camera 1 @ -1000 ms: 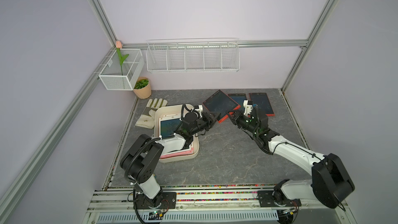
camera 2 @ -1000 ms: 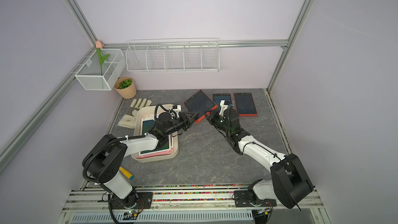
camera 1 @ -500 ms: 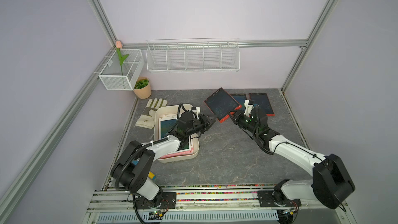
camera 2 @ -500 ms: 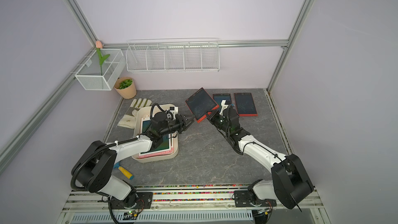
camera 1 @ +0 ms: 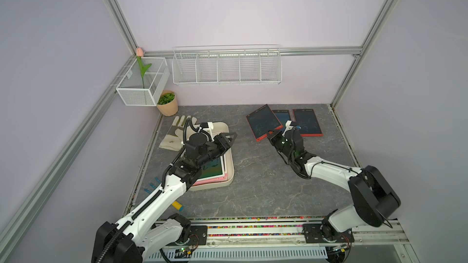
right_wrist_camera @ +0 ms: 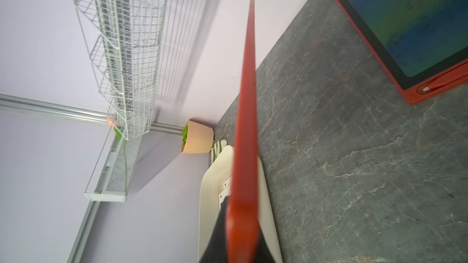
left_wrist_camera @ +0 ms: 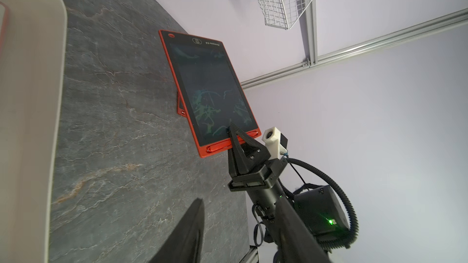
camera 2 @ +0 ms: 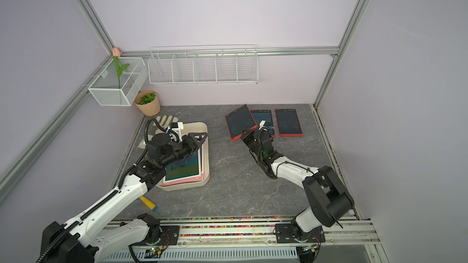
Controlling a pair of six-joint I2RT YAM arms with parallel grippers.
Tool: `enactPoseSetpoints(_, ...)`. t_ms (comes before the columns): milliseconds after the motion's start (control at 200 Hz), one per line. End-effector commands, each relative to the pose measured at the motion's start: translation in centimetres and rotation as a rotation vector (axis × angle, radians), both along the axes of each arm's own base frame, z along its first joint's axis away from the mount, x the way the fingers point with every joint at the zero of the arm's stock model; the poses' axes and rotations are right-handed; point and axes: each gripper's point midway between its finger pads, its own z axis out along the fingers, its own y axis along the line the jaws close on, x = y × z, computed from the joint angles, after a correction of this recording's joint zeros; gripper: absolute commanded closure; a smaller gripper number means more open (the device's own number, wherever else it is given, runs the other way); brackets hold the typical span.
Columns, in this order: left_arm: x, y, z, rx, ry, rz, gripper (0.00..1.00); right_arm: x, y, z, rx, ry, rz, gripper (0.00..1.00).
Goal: Take out the writing tablet from the storage box
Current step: Place the writing tablet at the center of the board.
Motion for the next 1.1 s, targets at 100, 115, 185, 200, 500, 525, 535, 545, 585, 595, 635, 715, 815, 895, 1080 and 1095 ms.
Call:
enactPoseSetpoints(100,-0.2,2.5,-3.0,0.076,0.060,0.037,0.53,2.7,1.1,-0.3,0.150,-0.063,-0.095,0.94)
enactPoseSetpoints(115,-0.2,2.5,-3.0,0.075,0.060,0.037,0.53,2.9,1.2,-0.5,0.151,-0.063,-0.095,0.93)
enactPoseSetpoints(185,-0.2,3.0,-3.3,0.071,0.067,0.041,0.53,3.4,1.6,-1.4,0.161,-0.055,-0.117,0.93)
enactPoseSetpoints(200,-0.2,3.1,-3.4,0.072,0.070,0.042,0.53,3.5,1.7,-1.7,0.161,-0.053,-0.121,0.93)
enactPoseSetpoints(500,0.4,2.8,-3.8,0.072,0.082,0.002,0.53,6.3,3.5,-5.1,0.273,-0.056,-0.164,0.93)
enactPoseSetpoints(525,0.5,2.8,-3.9,0.073,0.083,-0.002,0.53,6.4,3.6,-5.4,0.283,-0.057,-0.169,0.92)
enactPoseSetpoints(535,0.5,2.8,-3.9,0.072,0.085,-0.005,0.53,6.5,3.7,-5.5,0.286,-0.056,-0.171,0.92)
enactPoseSetpoints(545,0.5,2.8,-3.9,0.072,0.086,-0.006,0.53,6.6,3.7,-5.6,0.290,-0.057,-0.174,0.92)
enactPoseSetpoints(585,0.6,2.9,-3.9,0.072,0.089,-0.010,0.53,6.8,3.9,-6.0,0.293,-0.058,-0.176,0.92)
enactPoseSetpoints(595,0.7,2.9,-3.9,0.073,0.090,-0.010,0.53,6.9,3.9,-6.1,0.294,-0.059,-0.177,0.92)
enactPoseSetpoints(635,0.8,3.1,-3.9,0.075,0.090,-0.011,0.53,7.1,3.9,-6.1,0.291,-0.069,-0.185,0.92)
enactPoseSetpoints(715,0.9,3.4,-4.0,0.079,0.092,-0.011,0.53,7.4,3.5,-6.7,0.281,-0.060,-0.206,0.92)
enactPoseSetpoints(815,1.1,3.7,-4.2,0.078,0.097,-0.005,0.53,7.6,3.6,-7.4,0.291,-0.054,-0.214,0.90)
enactPoseSetpoints(895,1.3,3.6,-4.3,0.073,0.101,-0.013,0.53,7.9,3.8,-8.2,0.303,-0.039,-0.220,0.90)
enactPoseSetpoints(1080,1.5,3.4,-4.3,0.068,0.105,-0.024,0.53,8.6,4.6,-10.0,0.364,0.001,-0.225,0.87)
enactPoseSetpoints(1095,1.5,3.4,-4.3,0.069,0.104,-0.024,0.53,8.6,4.6,-10.1,0.364,0.004,-0.225,0.87)
